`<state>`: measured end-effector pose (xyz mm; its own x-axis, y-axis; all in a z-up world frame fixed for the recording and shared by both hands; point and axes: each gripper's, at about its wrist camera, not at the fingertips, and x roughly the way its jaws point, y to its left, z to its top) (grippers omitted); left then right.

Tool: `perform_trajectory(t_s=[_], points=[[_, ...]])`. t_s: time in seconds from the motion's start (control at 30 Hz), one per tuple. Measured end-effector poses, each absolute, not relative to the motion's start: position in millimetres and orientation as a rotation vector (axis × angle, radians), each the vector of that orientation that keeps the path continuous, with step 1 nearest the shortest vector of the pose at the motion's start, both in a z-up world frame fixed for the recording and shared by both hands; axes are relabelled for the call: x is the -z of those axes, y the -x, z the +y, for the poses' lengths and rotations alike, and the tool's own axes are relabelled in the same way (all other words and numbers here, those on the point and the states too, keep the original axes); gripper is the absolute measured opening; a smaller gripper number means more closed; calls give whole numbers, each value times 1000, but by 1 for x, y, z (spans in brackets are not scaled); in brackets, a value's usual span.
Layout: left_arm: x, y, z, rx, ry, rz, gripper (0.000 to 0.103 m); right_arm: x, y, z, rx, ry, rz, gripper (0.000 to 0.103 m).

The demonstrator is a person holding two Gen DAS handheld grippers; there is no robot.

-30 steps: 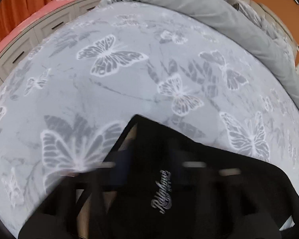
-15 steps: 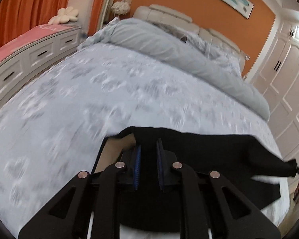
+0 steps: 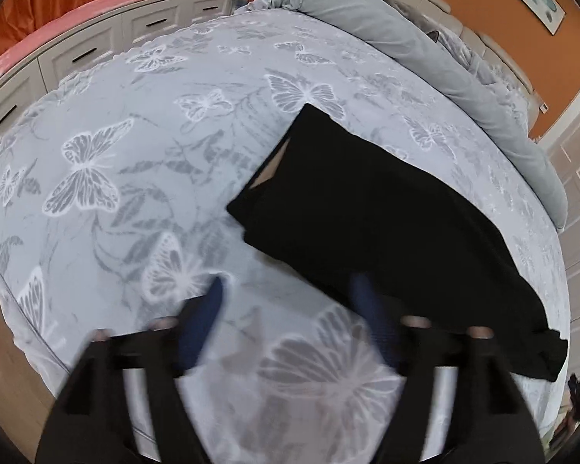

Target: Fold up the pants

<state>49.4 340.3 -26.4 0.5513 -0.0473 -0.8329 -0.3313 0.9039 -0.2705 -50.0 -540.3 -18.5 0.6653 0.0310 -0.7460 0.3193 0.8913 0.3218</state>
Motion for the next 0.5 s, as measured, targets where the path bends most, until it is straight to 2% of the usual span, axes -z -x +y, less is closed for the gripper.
perform_trajectory(t_s=[0.07,0.27,0.37,0.5], points=[[30,-58,332,-184,449,992,78,17,52,-534,125,-515,815,67],[34,-70,307,-214,411,968,78,24,3,-510,8,-716,859,67],[21,-67,282,-201,339,942,78,22,-36,-485,12,-663,897,67],[-6,-60,235,-153,197,881,79,38,-89,-463,152,-585,1057,67]])
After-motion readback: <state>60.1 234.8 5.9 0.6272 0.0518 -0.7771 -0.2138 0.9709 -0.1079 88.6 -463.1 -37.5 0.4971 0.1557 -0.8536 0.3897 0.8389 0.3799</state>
